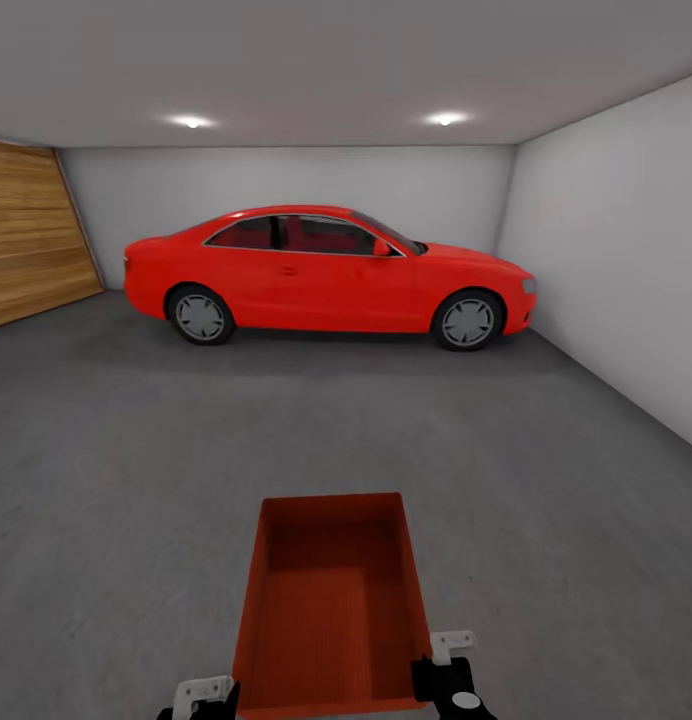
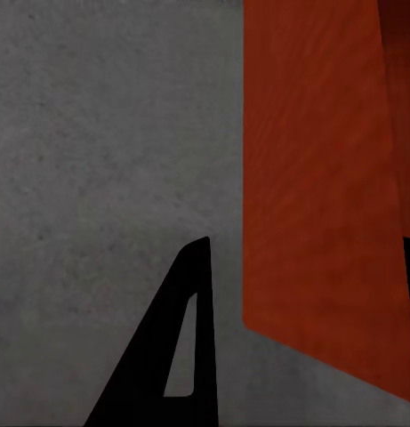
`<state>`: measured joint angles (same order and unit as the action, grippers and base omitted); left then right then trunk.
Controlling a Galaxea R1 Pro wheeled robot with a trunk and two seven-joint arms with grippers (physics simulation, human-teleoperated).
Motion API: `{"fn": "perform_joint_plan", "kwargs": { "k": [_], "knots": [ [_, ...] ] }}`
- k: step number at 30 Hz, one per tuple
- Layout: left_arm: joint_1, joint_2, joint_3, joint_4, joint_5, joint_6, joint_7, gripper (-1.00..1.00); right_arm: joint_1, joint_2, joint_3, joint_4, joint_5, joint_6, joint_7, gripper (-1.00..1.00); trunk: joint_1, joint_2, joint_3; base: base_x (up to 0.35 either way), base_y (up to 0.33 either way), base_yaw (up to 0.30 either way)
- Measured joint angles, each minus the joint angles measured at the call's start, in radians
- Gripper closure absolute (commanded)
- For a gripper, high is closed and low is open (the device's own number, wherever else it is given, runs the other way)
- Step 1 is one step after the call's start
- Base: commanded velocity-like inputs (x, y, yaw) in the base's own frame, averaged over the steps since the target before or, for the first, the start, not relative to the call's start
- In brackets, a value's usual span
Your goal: Move the two storage containers from the living room to the garage. In the garage, place one container on the floor and stack the other container on top of it (either order is fine).
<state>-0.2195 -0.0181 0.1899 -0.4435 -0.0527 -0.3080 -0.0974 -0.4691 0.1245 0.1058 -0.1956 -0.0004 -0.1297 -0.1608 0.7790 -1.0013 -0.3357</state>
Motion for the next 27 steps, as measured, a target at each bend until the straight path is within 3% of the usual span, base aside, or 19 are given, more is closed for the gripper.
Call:
{"fn": "perform_joint_plan", "kwargs": {
  "k": [27],
  "knots": [
    [0.0,0.0,0.0,0.0,0.0,0.0,0.0,1.0,0.0,0.0,0.0,0.0,0.0,0.0,0.0,1.0,0.0,0.0,0.0,0.346,0.0,0.0]
  ]
}}
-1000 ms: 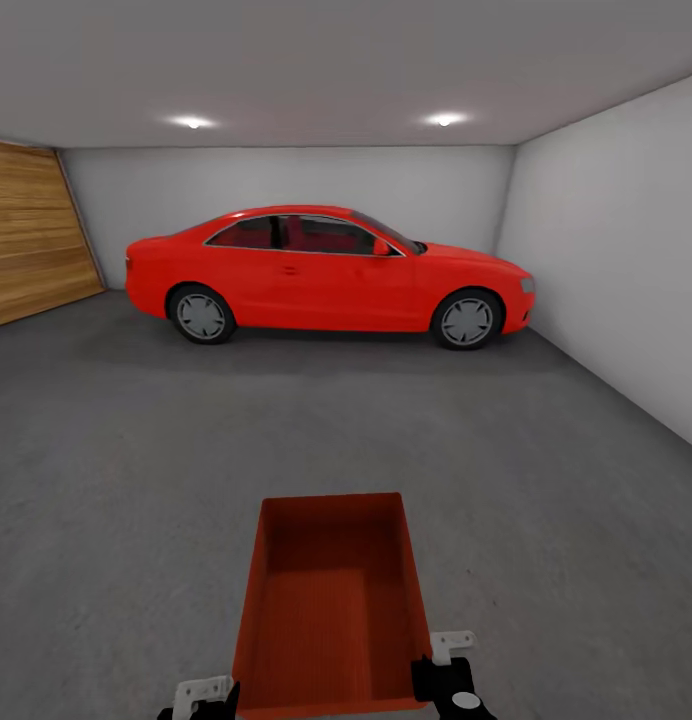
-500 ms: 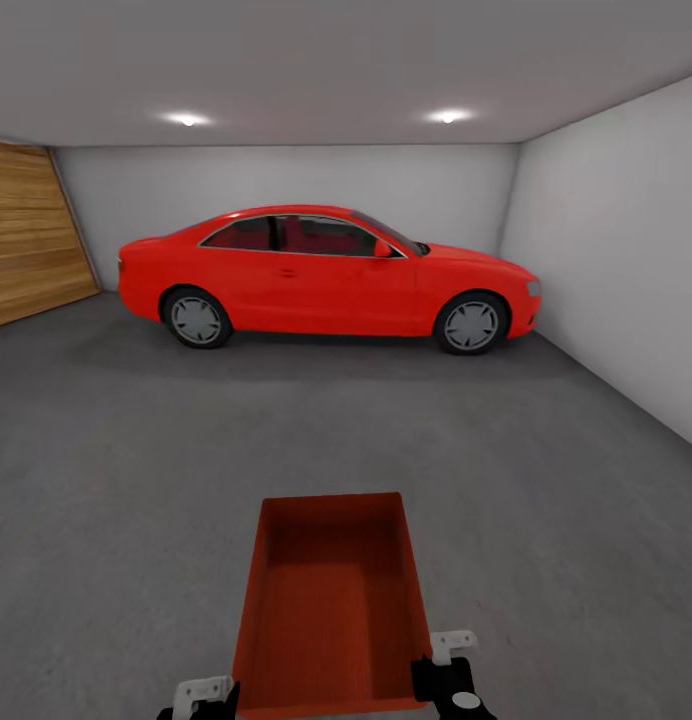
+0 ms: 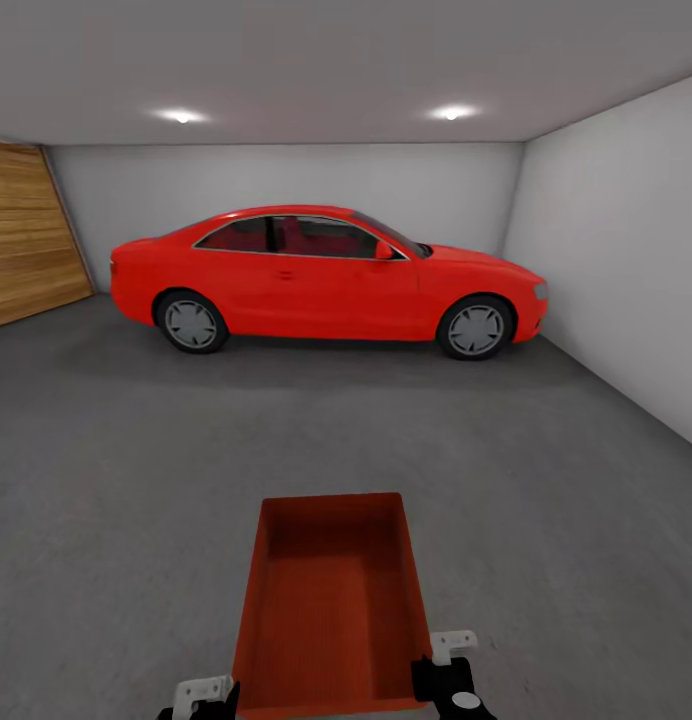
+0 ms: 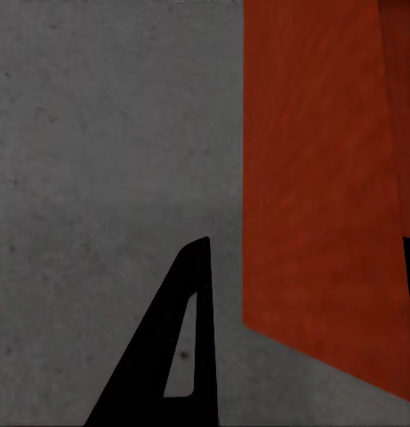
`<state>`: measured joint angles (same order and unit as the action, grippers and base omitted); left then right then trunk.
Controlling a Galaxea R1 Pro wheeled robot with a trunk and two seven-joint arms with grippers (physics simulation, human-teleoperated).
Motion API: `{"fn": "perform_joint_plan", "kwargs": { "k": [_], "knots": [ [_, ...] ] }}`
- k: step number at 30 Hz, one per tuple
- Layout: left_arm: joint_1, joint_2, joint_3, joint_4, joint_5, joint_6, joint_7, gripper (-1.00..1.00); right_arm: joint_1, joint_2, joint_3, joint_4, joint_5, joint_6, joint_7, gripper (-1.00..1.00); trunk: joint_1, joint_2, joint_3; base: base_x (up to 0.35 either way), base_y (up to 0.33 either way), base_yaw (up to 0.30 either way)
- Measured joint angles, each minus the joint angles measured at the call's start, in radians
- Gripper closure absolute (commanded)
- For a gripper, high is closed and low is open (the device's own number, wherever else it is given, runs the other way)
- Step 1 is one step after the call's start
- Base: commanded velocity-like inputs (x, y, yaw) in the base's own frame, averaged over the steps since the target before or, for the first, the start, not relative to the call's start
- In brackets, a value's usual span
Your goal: Move the two storage containers from the living room to the garage. In the garage, place one container on the floor and stack the other container on top of it (either order is fine).
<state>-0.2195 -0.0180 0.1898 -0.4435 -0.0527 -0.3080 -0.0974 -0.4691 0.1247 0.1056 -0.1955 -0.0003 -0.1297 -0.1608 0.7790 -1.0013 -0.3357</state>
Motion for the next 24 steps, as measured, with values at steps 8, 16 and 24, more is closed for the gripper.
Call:
{"fn": "perform_joint_plan", "kwargs": {
  "k": [8,16,24],
  "knots": [
    [0.0,0.0,0.0,0.0,0.0,0.0,0.0,1.0,0.0,0.0,0.0,0.0,0.0,0.0,0.0,1.0,0.0,0.0,0.0,0.347,0.0,0.0],
    [0.0,0.001,0.0,0.0,0.0,0.0,-0.003,1.0,0.0,0.0,0.0,-0.001,0.0,0.0,0.0,1.0,0.0,0.0,0.0,0.346,0.0,-0.089],
    [0.0,0.001,0.001,0.0,0.001,0.0,-0.006,1.0,0.0,0.0,-0.002,-0.005,0.006,0.0,0.0,1.0,0.001,0.0,0.0,0.126,0.0,-0.249]
  ]
}}
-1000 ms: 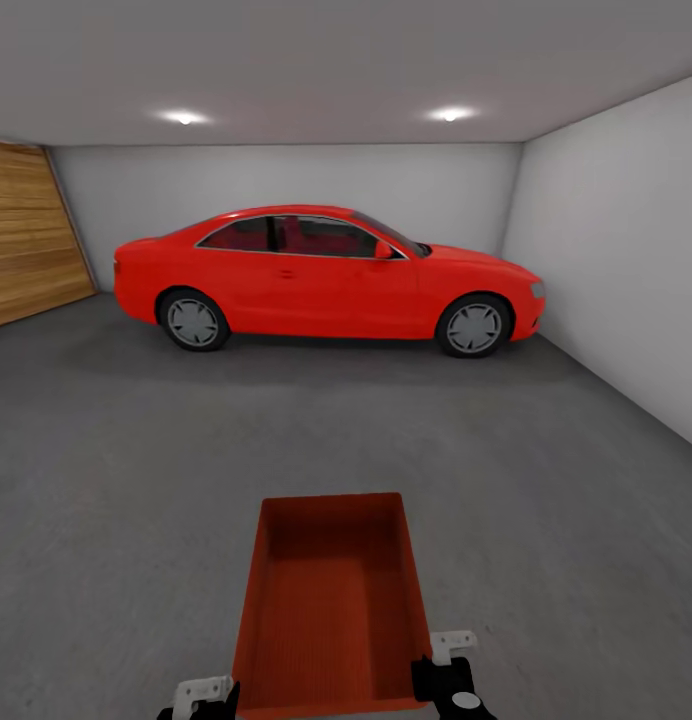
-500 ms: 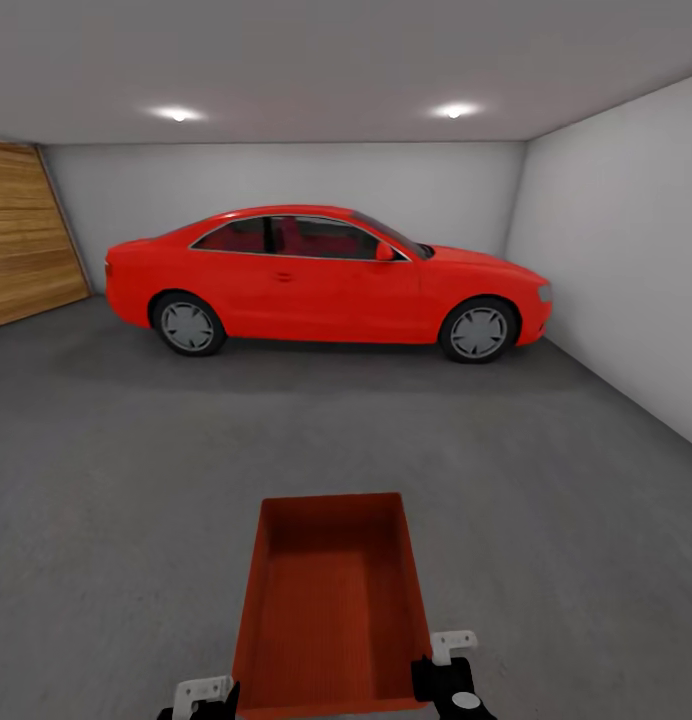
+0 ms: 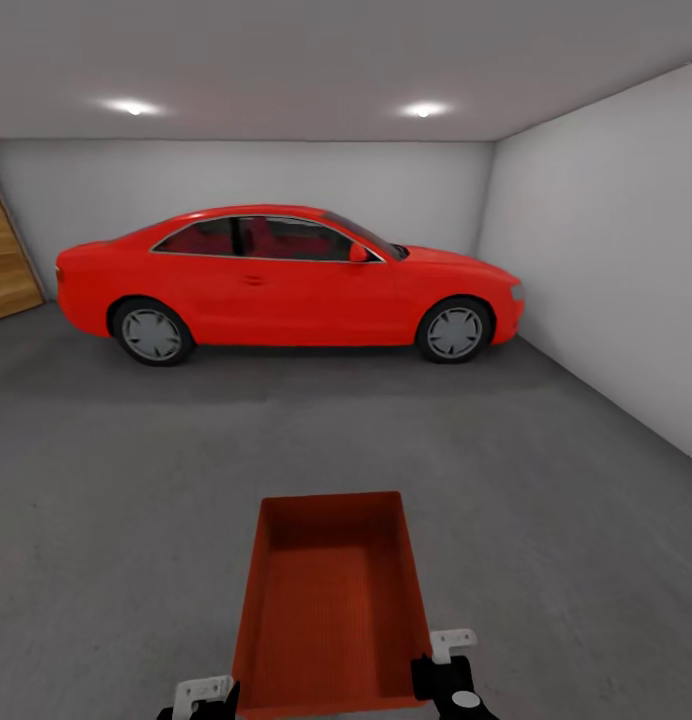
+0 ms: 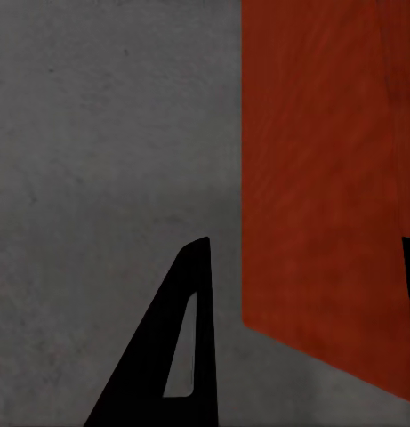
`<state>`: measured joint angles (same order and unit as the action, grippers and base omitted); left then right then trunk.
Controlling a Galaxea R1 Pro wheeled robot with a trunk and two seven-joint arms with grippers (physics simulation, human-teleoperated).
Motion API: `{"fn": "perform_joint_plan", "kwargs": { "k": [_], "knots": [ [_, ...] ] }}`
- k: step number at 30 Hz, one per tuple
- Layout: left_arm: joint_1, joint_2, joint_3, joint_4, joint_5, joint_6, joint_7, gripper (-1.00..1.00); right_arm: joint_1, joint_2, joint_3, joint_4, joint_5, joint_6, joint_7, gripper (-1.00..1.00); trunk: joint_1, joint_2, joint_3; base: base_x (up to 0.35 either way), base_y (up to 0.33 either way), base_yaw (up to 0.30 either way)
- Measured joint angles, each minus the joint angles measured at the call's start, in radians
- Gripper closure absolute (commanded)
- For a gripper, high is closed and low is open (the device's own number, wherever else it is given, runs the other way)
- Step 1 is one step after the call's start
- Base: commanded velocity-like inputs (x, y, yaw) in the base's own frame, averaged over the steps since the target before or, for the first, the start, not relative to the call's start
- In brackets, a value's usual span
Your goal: Move the two storage containers from the living room to the garage. In the garage, place one container on the floor and stack the other container on top of it (either order is fine).
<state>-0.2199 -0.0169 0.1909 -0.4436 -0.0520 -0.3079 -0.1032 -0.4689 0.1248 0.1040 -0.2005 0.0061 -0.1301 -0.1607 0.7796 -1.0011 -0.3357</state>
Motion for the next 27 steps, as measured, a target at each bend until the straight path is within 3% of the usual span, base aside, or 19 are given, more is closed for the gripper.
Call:
{"fn": "perform_joint_plan", "kwargs": {
  "k": [27],
  "knots": [
    [0.0,-0.002,-0.001,0.0,-0.001,0.0,0.005,1.0,0.0,-0.001,0.002,0.004,-0.006,0.001,0.001,1.0,0.0,0.0,0.001,0.002,0.0,-0.265]
  ]
}}
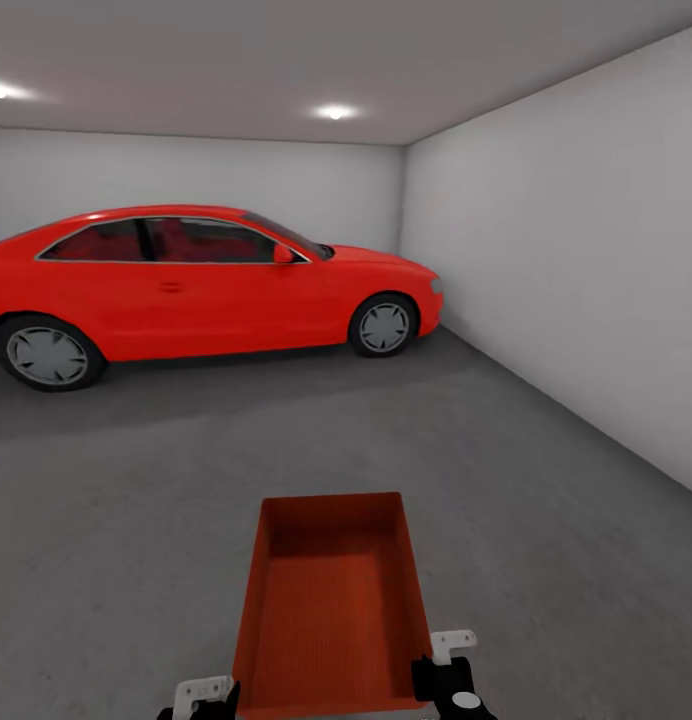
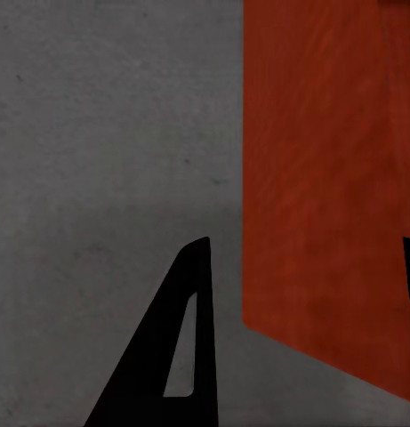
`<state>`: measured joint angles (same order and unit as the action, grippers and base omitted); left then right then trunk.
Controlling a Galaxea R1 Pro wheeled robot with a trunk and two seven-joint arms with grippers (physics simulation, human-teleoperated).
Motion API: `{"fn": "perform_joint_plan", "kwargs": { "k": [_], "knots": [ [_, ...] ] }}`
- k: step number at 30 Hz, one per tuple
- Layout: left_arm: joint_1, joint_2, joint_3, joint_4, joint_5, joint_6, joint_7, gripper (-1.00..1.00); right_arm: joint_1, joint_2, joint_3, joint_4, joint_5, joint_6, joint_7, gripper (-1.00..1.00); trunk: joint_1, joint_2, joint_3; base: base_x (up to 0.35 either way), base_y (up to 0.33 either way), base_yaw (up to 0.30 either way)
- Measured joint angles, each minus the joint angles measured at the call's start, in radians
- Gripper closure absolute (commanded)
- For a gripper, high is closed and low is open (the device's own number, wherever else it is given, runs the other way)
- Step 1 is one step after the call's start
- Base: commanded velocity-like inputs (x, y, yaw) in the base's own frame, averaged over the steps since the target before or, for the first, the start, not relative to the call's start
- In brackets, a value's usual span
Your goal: Move the two storage containers from the living room to the garage. In the garage, place one container on the floor and stack the other container on top of it (either order is fine).
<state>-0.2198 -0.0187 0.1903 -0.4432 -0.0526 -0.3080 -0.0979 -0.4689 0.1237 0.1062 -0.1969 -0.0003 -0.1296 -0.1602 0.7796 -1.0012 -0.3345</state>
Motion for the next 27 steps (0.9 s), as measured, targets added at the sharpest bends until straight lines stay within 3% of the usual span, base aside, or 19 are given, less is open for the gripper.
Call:
{"fn": "perform_joint_plan", "kwargs": {
  "k": [27],
  "knots": [
    [0.0,0.0,0.0,0.0,0.0,0.0,0.0,1.0,0.0,0.0,0.0,0.0,0.0,0.0,0.0,1.0,0.0,0.0,0.012,0.0,0.0,-0.265]
  ]
}}
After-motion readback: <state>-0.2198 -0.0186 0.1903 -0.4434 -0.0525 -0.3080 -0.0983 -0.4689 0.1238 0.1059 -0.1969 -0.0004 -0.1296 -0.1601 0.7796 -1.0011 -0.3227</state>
